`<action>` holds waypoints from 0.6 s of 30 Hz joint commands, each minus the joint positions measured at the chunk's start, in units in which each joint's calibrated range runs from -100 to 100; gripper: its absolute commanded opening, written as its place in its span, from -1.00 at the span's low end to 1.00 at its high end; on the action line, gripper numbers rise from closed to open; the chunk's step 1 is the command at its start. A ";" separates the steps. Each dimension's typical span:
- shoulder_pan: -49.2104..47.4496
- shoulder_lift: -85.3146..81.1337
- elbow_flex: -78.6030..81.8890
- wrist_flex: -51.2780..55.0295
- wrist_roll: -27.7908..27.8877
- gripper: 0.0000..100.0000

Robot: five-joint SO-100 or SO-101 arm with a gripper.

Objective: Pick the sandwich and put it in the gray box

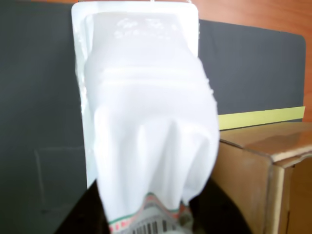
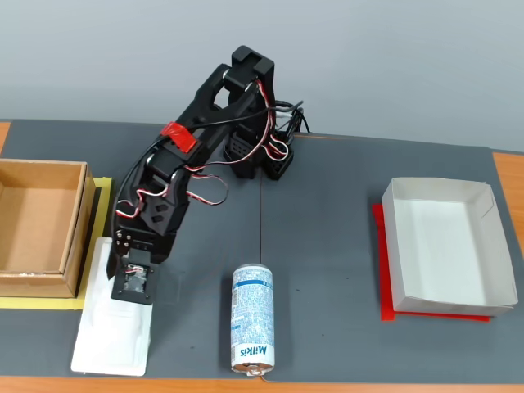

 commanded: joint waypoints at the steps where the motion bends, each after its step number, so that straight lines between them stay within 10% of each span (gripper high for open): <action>1: -3.11 -6.32 -0.33 1.42 -2.03 -0.96; 18: -14.45 -25.31 -1.06 13.32 -7.76 -0.96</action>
